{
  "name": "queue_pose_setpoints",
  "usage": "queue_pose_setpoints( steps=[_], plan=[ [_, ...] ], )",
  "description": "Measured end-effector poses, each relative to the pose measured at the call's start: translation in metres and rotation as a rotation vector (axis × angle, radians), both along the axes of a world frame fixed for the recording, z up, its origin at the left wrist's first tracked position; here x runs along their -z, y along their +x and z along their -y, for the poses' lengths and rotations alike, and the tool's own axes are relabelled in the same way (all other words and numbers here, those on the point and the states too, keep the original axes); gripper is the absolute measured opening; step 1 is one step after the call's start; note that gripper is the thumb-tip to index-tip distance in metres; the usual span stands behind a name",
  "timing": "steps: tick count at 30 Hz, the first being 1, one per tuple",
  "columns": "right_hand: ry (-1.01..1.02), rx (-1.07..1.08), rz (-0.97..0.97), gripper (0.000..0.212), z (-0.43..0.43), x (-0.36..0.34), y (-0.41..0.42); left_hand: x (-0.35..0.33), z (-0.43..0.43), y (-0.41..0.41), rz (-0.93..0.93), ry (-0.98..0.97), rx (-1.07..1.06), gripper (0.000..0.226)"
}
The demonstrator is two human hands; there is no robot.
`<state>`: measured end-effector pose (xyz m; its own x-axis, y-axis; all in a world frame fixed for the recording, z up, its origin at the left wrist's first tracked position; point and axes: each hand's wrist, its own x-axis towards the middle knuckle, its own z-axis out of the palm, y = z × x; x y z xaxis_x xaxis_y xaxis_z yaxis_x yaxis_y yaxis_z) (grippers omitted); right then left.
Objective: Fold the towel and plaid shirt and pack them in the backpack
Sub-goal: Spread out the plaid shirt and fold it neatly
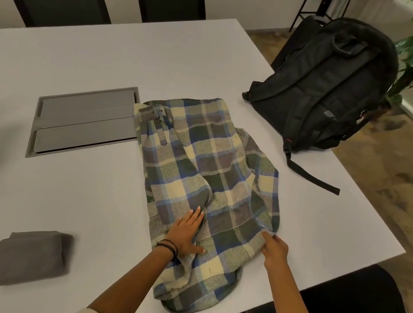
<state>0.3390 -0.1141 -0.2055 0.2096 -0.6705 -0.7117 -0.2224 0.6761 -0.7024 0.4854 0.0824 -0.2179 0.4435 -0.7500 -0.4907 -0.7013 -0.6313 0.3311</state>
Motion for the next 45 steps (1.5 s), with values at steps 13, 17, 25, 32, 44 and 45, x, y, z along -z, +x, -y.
queue_pose_setpoints(
  steps=[13,17,25,32,44,45],
  plan=[
    [-0.356,-0.321,0.114,0.020,-0.012,-0.041,0.004,-0.017,0.025,0.009,-0.189,-0.391,-0.413,0.035],
    [-0.448,-0.484,0.157,0.020,-0.020,-0.053,0.002,-0.039,0.046,0.019,-0.290,-0.533,-0.529,0.032],
    [-0.548,-0.695,0.218,0.027,-0.031,-0.064,0.007,-0.078,0.091,0.051,-0.400,-0.584,-0.544,0.044],
    [-0.552,-0.751,0.202,0.028,-0.027,-0.065,0.007,-0.081,0.114,0.079,-0.380,-0.521,-0.471,0.047],
    [-0.455,-0.772,0.152,0.030,-0.026,-0.071,0.008,-0.079,0.150,0.094,-0.630,-0.454,-0.601,0.055],
    [-0.448,-0.765,0.152,0.030,-0.027,-0.071,0.008,-0.076,0.151,0.096,-0.616,-0.436,-0.601,0.054]
  ],
)
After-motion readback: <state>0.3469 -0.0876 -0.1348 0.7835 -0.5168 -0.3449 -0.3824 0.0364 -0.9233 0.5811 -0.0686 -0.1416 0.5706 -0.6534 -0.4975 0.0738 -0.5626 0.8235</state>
